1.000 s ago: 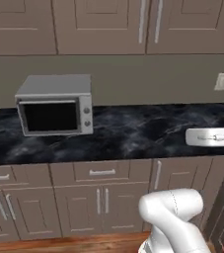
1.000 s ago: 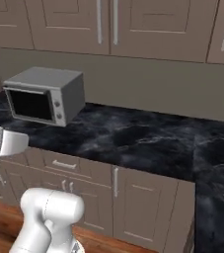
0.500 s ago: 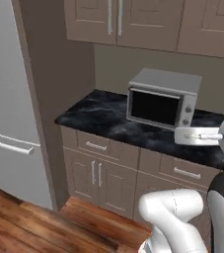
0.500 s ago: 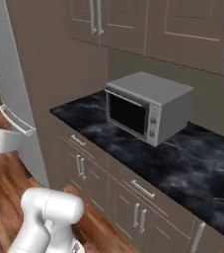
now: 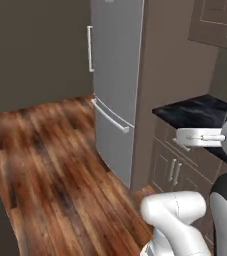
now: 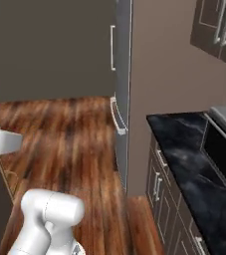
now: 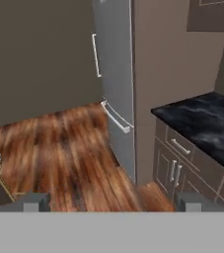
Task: Navigate to the microwave.
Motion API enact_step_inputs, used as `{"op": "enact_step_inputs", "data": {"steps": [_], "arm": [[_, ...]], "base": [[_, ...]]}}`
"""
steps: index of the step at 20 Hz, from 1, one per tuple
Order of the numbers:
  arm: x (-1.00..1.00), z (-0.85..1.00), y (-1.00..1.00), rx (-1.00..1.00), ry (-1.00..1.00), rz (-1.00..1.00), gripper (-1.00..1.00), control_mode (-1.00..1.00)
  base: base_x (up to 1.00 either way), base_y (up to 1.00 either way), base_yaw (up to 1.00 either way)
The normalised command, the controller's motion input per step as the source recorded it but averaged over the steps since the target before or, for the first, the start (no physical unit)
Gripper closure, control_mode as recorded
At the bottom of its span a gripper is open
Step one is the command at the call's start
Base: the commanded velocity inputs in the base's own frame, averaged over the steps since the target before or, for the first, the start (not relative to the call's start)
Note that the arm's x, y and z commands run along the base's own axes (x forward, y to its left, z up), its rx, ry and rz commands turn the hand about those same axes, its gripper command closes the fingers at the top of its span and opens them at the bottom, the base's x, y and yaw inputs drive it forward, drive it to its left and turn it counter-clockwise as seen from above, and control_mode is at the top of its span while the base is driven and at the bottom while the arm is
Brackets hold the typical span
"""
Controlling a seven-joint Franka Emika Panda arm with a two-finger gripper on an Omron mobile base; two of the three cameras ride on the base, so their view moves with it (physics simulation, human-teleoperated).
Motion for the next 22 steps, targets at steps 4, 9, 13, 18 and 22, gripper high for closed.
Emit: {"op": "enact_step_inputs", "data": {"steps": [4, 9, 13, 18, 22], "arm": [[0.00, 0.00, 0.00, 0.00, 0.00, 0.00, -1.00, 1.00], [0.00, 0.00, 0.00, 0.00, 0.00, 0.00, -1.00, 1.00], [0.00, 0.00, 0.00, 0.00, 0.00, 0.00, -1.00, 1.00], [0.00, 0.00, 0.00, 0.00, 0.00, 0.00, -1.00, 1.00], [0.00, 0.00, 0.00, 0.00, 0.00, 0.00, -1.00, 1.00]], "base": [[0.00, 0.00, 1.00], [0.00, 0.00, 1.00], [0.00, 0.00, 1.00], [0.00, 0.00, 1.00], [0.00, 0.00, 1.00]]}}
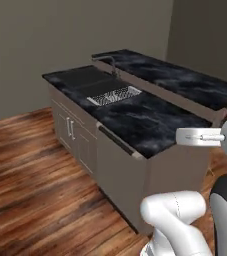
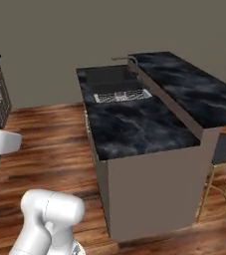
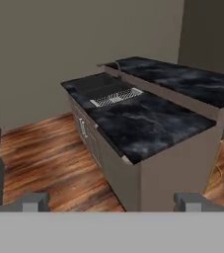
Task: Navigate to the microwave.
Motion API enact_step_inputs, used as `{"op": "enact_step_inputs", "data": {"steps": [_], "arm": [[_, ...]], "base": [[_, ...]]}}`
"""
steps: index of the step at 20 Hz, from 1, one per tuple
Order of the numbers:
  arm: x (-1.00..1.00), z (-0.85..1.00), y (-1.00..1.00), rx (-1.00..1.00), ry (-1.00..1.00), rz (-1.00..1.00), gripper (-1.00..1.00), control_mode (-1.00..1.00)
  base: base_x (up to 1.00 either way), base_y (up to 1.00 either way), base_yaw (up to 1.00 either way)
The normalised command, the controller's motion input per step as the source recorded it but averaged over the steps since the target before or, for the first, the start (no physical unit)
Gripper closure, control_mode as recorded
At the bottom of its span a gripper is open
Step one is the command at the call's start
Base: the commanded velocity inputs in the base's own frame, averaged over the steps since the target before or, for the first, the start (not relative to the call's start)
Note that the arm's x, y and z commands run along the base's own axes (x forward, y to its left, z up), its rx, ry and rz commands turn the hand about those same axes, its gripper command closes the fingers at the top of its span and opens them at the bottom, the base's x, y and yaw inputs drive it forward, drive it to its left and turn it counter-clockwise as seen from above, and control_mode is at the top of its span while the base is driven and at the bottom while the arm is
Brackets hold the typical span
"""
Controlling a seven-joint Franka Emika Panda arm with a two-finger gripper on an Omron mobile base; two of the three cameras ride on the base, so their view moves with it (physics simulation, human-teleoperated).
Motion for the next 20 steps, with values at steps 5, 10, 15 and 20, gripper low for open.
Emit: {"op": "enact_step_inputs", "data": {"steps": [5, 10, 15, 20], "arm": [[0.00, 0.00, 0.00, 0.00, 0.00, 0.00, -1.00, 1.00], [0.00, 0.00, 0.00, 0.00, 0.00, 0.00, -1.00, 1.00], [0.00, 0.00, 0.00, 0.00, 0.00, 0.00, -1.00, 1.00], [0.00, 0.00, 0.00, 0.00, 0.00, 0.00, -1.00, 1.00]], "base": [[0.00, 0.00, 1.00], [0.06, 0.00, 1.00], [0.22, 0.00, 0.99], [0.27, 0.00, 0.99]]}}
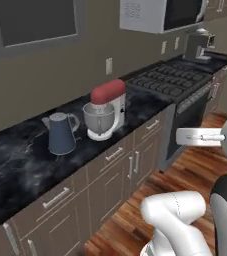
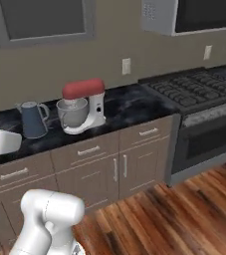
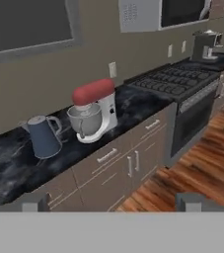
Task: Navigate to the microwave.
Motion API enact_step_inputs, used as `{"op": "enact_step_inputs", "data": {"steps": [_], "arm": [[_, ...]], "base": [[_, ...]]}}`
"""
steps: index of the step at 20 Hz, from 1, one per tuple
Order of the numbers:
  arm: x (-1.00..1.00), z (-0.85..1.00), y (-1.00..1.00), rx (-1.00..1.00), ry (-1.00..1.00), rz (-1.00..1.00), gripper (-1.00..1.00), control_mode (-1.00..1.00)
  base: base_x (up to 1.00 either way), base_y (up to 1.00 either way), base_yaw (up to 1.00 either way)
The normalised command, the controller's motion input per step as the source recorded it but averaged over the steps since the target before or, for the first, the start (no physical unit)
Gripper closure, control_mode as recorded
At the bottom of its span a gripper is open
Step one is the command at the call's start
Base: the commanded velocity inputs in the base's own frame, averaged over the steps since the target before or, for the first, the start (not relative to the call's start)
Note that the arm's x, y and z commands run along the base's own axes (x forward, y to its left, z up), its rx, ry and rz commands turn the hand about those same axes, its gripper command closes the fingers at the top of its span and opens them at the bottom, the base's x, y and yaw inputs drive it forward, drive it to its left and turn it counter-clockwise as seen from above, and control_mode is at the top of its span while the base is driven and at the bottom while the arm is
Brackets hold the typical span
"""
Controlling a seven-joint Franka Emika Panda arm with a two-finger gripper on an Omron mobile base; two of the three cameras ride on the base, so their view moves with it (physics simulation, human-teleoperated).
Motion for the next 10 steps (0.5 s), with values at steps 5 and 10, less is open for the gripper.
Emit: {"op": "enact_step_inputs", "data": {"steps": [5, 10], "arm": [[0.00, 0.00, 0.00, 0.00, 0.00, 0.00, -1.00, 1.00], [0.00, 0.00, 0.00, 0.00, 0.00, 0.00, -1.00, 1.00]], "base": [[0.31, 0.00, 0.98], [0.40, -0.23, 0.89]]}}
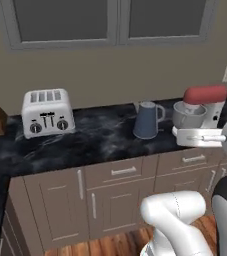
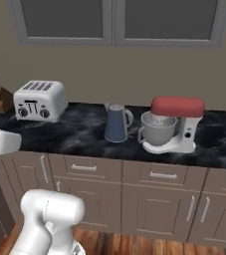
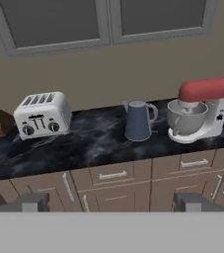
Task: Navigate to the microwave.
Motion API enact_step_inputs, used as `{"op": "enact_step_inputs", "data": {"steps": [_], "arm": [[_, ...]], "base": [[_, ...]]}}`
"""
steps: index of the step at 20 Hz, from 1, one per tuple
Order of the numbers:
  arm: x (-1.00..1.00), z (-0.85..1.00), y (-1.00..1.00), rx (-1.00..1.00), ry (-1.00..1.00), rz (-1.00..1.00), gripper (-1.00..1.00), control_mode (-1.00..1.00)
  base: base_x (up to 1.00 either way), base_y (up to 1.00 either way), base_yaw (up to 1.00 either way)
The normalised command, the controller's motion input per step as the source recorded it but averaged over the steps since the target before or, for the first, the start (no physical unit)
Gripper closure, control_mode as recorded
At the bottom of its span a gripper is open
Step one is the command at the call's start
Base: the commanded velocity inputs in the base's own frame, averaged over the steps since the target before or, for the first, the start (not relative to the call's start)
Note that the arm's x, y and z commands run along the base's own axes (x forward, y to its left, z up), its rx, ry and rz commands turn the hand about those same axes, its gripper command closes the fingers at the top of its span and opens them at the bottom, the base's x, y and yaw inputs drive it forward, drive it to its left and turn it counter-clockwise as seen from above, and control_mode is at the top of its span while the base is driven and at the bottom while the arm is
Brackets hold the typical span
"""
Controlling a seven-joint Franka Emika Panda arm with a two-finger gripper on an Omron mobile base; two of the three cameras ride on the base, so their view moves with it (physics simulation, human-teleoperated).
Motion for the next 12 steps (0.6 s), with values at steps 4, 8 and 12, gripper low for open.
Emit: {"op": "enact_step_inputs", "data": {"steps": [4, 8, 12], "arm": [[0.00, 0.00, 0.00, 0.00, 0.00, 0.00, -1.00, 1.00], [0.00, 0.00, 0.00, 0.00, 0.00, 0.00, -1.00, 1.00], [0.00, 0.00, 0.00, 0.00, 0.00, 0.00, -1.00, 1.00]], "base": [[0.08, -1.00, 0.37], [-0.18, -1.00, 0.28], [-0.09, -1.00, 0.29]]}}
